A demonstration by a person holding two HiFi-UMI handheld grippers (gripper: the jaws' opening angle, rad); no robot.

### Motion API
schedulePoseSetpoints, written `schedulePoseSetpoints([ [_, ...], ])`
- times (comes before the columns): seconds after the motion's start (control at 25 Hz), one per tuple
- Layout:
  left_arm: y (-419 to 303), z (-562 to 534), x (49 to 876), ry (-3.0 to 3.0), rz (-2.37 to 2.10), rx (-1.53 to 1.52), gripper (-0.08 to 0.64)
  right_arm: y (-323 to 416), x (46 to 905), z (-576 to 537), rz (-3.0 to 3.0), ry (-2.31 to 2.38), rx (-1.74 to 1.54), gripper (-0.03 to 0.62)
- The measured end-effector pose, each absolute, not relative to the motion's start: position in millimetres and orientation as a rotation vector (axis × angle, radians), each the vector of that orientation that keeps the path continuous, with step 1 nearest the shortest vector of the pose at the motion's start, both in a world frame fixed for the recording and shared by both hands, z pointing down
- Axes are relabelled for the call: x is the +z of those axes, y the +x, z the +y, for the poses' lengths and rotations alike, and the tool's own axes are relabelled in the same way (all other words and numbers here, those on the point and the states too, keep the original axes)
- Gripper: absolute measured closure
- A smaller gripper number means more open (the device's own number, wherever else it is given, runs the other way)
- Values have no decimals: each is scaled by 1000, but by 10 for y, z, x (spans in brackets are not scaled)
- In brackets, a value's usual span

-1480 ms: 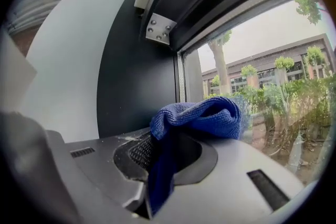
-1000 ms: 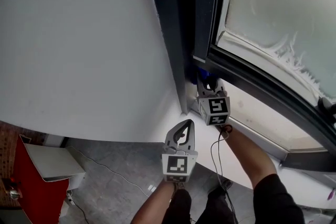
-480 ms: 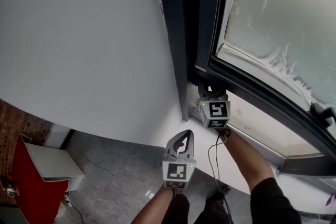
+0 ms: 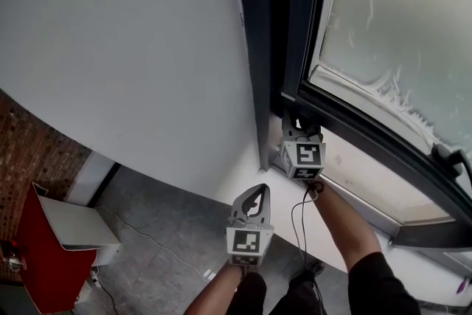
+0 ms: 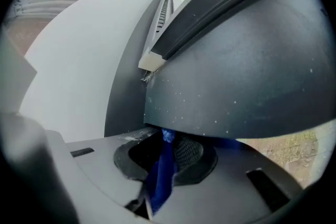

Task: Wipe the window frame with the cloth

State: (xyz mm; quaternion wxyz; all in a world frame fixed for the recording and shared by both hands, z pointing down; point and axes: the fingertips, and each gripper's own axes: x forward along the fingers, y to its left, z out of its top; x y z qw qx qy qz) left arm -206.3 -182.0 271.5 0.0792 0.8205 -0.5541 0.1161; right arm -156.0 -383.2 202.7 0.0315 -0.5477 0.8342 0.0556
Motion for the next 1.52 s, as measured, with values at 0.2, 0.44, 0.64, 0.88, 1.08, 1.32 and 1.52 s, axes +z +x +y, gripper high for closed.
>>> schedulePoseSetpoints([
  [0.2,-2060,-1720,2667,2442,-1635,312,554,-1598,2058,-3737,2598,-1675,172,551],
  [0.44,-2245,-1543,2760,2407,-1652,372,554,-1625,2205,-3507,2637,-1692,137,551],
  [0.64,-2365,-1392,2792,2405,-1650,396,554,-1666,2187,-3352,2646,-1680,186,551],
  [0.88,-2493,-1279,2794,2457,-1584,432,554,-1746,2223,-3067,2661,-1698,160,551],
  [1.08,-2529,-1169,2676,2523,-1523,413,554,-1690,2068,-2766,2624,-1726,166,551],
  [1.32,-2363,-838,2510,2548,-1435,321,554,-1596,1775,-2157,2625,-1668,190,551],
  [1.52,-2108,-487,2331,2606,-1418,311,554,-1262,1406,-1435,2565,-1617,213,551],
])
